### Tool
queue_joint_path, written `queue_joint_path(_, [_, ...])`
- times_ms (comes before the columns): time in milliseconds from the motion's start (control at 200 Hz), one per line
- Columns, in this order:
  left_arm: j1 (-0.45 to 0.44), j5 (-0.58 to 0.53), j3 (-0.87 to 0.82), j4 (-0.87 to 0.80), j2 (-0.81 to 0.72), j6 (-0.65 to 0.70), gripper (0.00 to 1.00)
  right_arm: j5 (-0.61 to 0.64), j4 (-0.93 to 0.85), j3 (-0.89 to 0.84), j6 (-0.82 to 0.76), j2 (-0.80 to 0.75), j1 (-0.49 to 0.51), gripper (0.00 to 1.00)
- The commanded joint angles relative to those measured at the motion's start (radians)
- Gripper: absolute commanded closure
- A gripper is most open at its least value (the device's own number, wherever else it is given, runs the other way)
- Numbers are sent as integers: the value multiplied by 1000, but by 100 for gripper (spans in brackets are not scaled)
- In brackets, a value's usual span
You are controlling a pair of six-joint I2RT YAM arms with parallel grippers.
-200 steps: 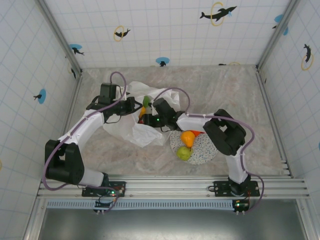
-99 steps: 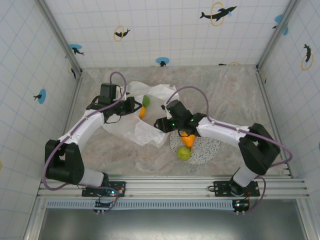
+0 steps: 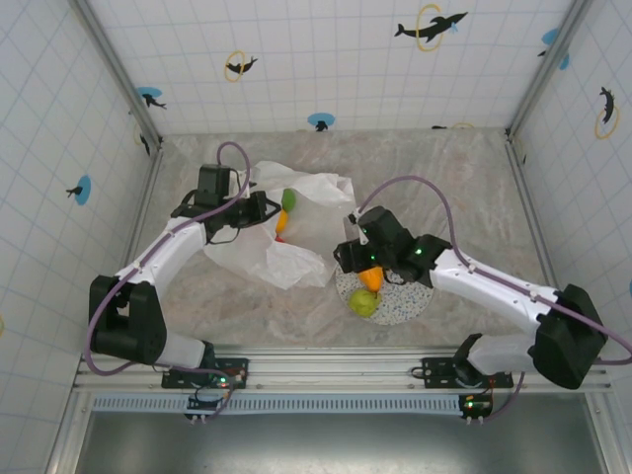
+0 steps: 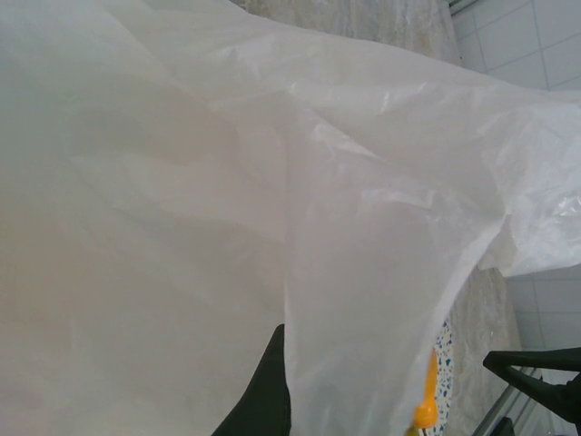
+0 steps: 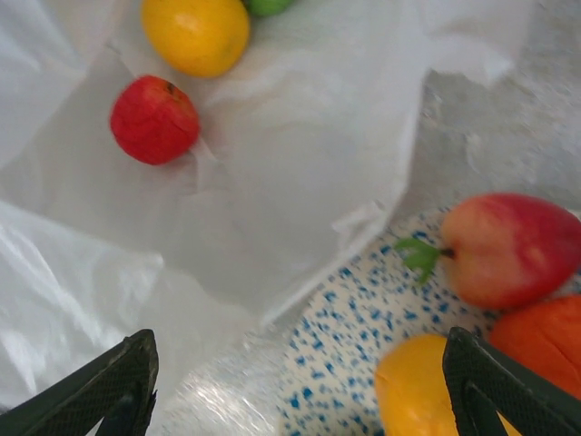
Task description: Place the fruits into the plastic bag
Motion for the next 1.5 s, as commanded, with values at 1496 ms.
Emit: queue_joint_path(1496, [4,26,-50,10,20,47,100,264,-287,-2,-165,229,334,20])
